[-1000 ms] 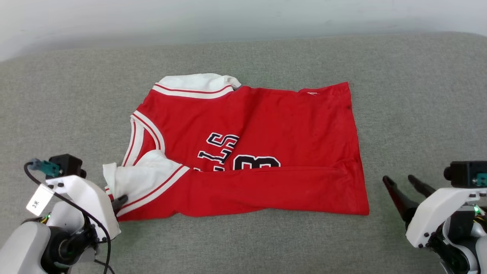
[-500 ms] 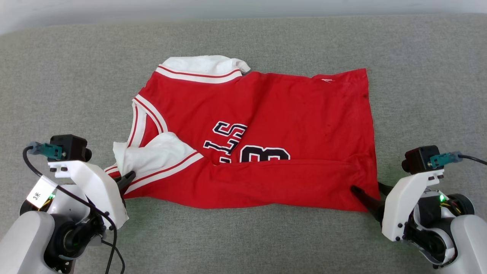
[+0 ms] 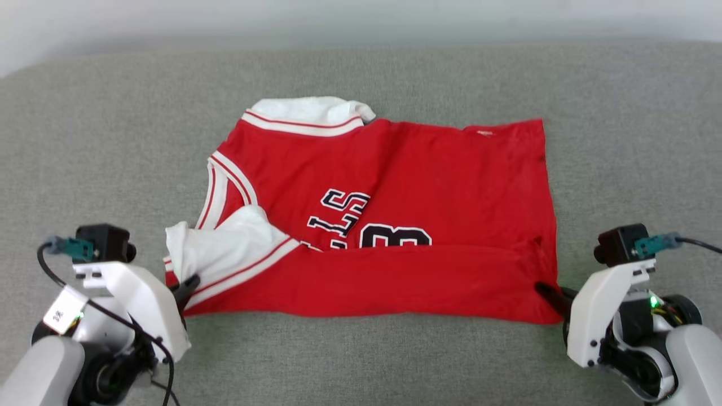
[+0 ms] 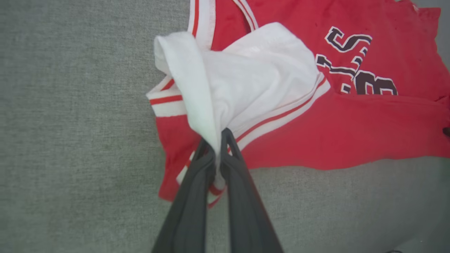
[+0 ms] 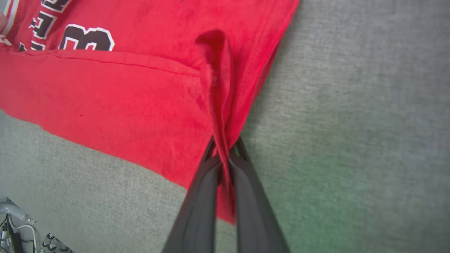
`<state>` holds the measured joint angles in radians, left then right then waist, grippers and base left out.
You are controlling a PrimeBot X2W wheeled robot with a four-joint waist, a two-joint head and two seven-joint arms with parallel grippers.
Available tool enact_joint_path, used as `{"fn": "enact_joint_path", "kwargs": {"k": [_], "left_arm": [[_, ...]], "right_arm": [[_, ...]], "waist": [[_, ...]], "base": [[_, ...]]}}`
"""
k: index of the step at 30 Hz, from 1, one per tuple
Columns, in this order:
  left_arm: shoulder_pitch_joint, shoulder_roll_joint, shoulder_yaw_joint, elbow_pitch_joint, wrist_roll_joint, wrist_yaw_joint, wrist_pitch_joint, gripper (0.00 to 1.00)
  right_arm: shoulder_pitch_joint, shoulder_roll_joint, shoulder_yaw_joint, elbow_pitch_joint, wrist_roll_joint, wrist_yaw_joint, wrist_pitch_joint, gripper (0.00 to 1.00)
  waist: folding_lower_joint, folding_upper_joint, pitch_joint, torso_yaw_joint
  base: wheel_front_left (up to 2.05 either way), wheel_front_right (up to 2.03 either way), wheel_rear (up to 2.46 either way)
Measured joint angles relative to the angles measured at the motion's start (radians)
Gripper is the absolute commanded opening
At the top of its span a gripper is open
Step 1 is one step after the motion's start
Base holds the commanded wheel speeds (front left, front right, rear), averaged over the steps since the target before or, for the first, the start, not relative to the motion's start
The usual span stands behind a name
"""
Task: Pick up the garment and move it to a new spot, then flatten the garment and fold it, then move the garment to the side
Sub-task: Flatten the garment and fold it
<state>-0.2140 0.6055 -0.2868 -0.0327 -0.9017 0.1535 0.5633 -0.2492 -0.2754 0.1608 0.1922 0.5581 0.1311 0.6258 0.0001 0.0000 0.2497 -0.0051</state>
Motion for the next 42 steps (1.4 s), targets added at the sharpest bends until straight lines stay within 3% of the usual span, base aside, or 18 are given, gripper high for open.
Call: {"fn": "enact_joint_path", "kwargs": {"k": [5, 16, 24, 25, 26, 27, 29, 30, 36, 42], "left_arm": [[0.081, 0.005, -0.001, -0.005, -0.011, 0.006, -0.004, 0.00], [0.325, 0.007, 0.006, -0.058, -0.065, 0.067, -0.003, 0.00], [0.364, -0.030, -0.008, -0.025, -0.073, 0.045, -0.044, 0.00], [0.357, -0.035, -0.017, -0.006, -0.071, 0.039, -0.043, 0.36], [0.350, -0.042, -0.024, 0.009, -0.069, 0.032, -0.045, 0.95], [0.339, -0.053, -0.025, 0.026, -0.068, 0.031, -0.058, 1.00], [0.308, -0.067, -0.034, 0.074, -0.058, 0.017, -0.073, 1.00], [0.289, -0.075, -0.037, 0.098, -0.041, 0.006, -0.101, 1.00], [0.228, -0.071, -0.031, 0.104, 0.055, -0.018, -0.244, 1.00], [0.169, -0.095, -0.034, 0.085, 0.151, -0.030, -0.411, 1.00]], "right_arm": [[0.072, -0.005, -0.013, -0.044, -0.003, 0.000, 0.014, 0.00], [0.304, 0.026, -0.078, -0.121, -0.015, 0.000, 0.062, 0.00], [0.396, 0.081, -0.143, -0.112, -0.034, 0.000, 0.035, 0.00], [0.398, 0.087, -0.144, -0.103, -0.039, 0.000, 0.023, 0.22], [0.398, 0.096, -0.151, -0.092, -0.039, 0.000, 0.011, 0.48], [0.398, 0.102, -0.152, -0.080, -0.039, 0.000, 0.003, 1.00], [0.398, 0.107, -0.144, -0.064, -0.051, 0.000, -0.047, 1.00], [0.391, 0.107, -0.119, -0.070, -0.069, 0.000, -0.139, 1.00], [0.345, 0.127, -0.129, -0.107, -0.172, 0.000, -0.433, 1.00], [0.317, 0.176, -0.203, -0.182, -0.281, 0.000, -0.576, 1.00]], "waist": [[0.0000, 0.0000, -0.065, 0.000], [-0.0002, 0.0000, -0.208, 0.011], [-0.0003, 0.0000, -0.235, 0.036], [-0.0002, 0.0000, -0.232, 0.037], [-0.0002, 0.0000, -0.229, 0.037], [-0.0002, 0.0000, -0.226, 0.037], [-0.0002, 0.0000, -0.220, 0.036], [-0.0002, 0.0000, -0.216, 0.032], [-0.0002, 0.0000, -0.219, 0.024], [-0.0002, 0.0000, -0.213, 0.017]], "base": [[0.00, 0.00, 0.00], [0.00, 0.00, 0.00], [0.00, 0.00, 0.00], [0.00, 0.00, 0.00], [0.00, 0.00, 0.00], [0.00, 0.00, 0.00], [0.00, 0.00, 0.00], [0.00, 0.00, 0.00], [0.00, 0.00, 0.00], [0.00, 0.00, 0.00]]}}
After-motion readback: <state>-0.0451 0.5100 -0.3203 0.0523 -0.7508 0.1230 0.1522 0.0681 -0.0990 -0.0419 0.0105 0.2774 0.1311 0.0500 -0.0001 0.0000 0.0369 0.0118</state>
